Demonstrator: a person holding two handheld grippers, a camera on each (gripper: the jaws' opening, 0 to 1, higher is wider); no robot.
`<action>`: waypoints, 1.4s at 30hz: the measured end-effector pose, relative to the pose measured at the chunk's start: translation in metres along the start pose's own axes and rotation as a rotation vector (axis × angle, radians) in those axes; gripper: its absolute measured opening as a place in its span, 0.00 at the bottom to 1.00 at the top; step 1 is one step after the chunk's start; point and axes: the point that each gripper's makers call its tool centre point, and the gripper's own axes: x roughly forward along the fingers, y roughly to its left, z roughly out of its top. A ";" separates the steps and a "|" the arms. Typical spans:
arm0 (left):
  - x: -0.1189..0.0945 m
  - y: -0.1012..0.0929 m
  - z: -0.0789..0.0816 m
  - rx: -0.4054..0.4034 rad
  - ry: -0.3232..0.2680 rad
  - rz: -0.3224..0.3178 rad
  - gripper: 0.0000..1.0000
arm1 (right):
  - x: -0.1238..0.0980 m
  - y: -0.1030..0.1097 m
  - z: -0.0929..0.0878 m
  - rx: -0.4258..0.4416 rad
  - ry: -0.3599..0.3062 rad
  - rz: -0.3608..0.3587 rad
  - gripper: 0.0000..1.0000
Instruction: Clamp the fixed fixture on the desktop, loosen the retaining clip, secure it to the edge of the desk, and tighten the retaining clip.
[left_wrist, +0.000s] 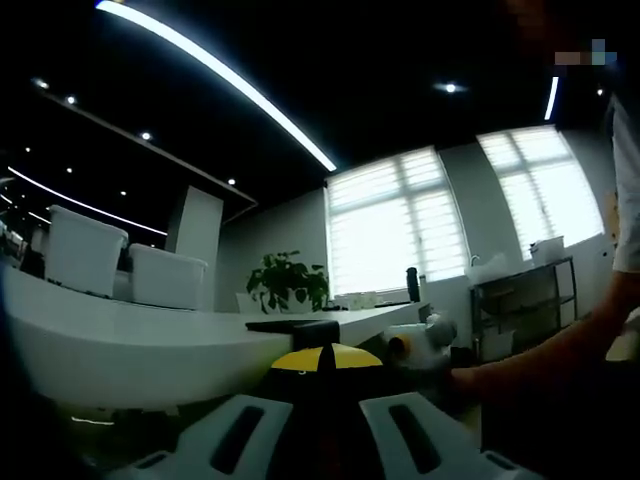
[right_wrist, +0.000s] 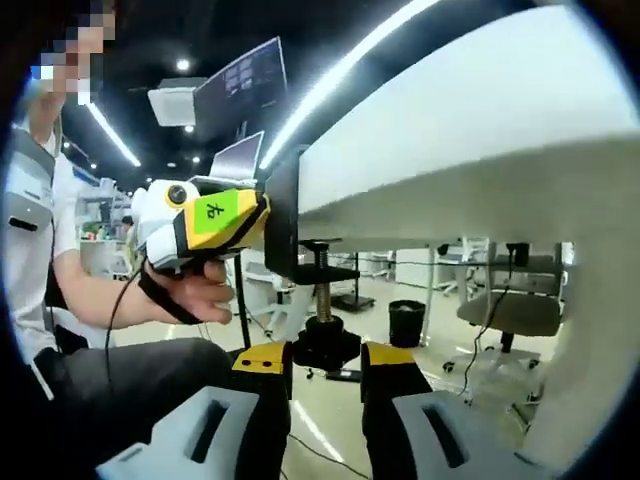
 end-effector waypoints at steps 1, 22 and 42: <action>0.000 0.000 0.000 -0.002 -0.001 -0.001 0.03 | -0.003 -0.002 0.000 0.008 -0.023 -0.031 0.30; 0.005 -0.002 0.005 0.063 0.022 0.010 0.03 | -0.034 0.000 0.015 -0.095 -0.200 -0.877 0.37; 0.004 -0.002 0.005 0.052 0.009 0.001 0.03 | -0.010 -0.008 0.012 -0.157 -0.093 -0.693 0.24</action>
